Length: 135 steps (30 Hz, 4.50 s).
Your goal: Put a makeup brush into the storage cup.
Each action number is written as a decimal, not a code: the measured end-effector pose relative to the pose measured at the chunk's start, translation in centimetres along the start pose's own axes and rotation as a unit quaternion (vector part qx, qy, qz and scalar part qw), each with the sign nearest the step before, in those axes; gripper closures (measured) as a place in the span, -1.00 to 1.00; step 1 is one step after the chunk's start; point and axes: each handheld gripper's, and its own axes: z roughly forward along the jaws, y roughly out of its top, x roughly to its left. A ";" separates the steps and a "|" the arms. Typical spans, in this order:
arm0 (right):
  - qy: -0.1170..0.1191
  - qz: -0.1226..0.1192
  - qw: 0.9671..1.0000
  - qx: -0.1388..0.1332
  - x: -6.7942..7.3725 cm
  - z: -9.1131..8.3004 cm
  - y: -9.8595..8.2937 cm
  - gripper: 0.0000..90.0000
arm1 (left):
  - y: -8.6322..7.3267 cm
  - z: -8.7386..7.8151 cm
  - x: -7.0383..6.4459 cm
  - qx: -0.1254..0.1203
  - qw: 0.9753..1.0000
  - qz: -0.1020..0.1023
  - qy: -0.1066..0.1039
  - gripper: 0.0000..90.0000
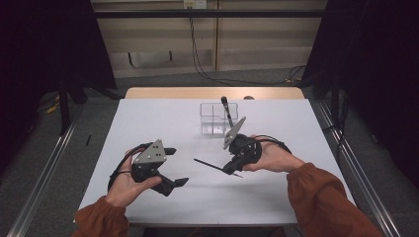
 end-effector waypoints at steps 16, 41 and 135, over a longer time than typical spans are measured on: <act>0.017 -0.050 0.995 0.088 0.8 1.3 1.3 0.91 | 1.5 2.1 0.0 0.089 0.995 0.027 -0.036 -0.89; 0.034 -0.068 0.990 0.117 1.2 2.2 2.1 0.91 | 2.0 4.9 0.6 0.194 0.977 0.032 -0.083 -0.44; -0.027 -0.018 0.999 -0.044 -0.7 0.5 -1.2 -0.73 | 0.7 5.0 1.4 0.166 0.977 0.001 -0.134 0.91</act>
